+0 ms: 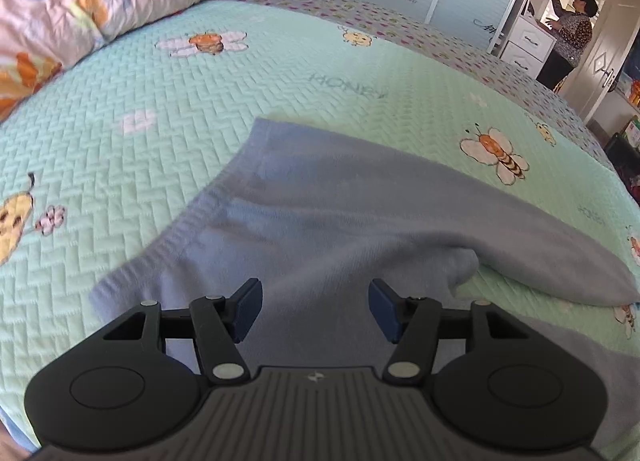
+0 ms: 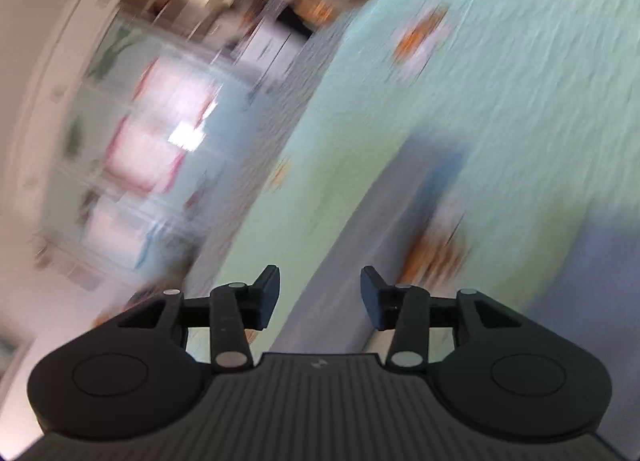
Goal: Fold clothes
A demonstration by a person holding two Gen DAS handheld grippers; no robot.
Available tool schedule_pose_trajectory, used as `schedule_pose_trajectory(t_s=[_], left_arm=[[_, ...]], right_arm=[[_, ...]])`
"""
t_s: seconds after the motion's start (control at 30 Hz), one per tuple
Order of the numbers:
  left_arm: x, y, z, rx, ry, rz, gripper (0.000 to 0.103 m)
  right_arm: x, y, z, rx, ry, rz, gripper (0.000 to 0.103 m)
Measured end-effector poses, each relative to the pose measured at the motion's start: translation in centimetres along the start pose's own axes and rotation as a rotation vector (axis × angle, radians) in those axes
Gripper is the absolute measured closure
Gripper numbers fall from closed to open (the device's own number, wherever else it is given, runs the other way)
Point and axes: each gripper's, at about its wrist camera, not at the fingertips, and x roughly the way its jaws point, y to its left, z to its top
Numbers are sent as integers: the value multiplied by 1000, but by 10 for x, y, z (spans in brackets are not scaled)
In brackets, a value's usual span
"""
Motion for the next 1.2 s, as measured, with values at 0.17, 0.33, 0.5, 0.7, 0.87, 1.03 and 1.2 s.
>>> schedule_pose_trajectory(t_s=[0.17, 0.33, 0.5, 0.7, 0.87, 1.03, 1.2], left_arm=[[-12, -6, -9, 26, -1, -30, 42], [-22, -2, -15, 54, -10, -36, 42], [-18, 18, -22, 7, 12, -45, 42], [-12, 29, -29, -33, 35, -68, 42], [-18, 30, -28, -34, 25, -86, 42], [-13, 32, -26, -54, 31, -88, 42], [-19, 30, -23, -33, 4, -94, 42]], right_arm=[[45, 41, -107, 25, 327, 116, 55], [104, 91, -199, -51, 587, 168, 55], [137, 130, -235, -277, 688, 108, 55], [176, 146, -240, -294, 724, 70, 45], [156, 141, -261, -351, 720, 53, 92], [139, 125, -259, -402, 716, 74, 92], [130, 134, -249, -364, 650, 79, 79]])
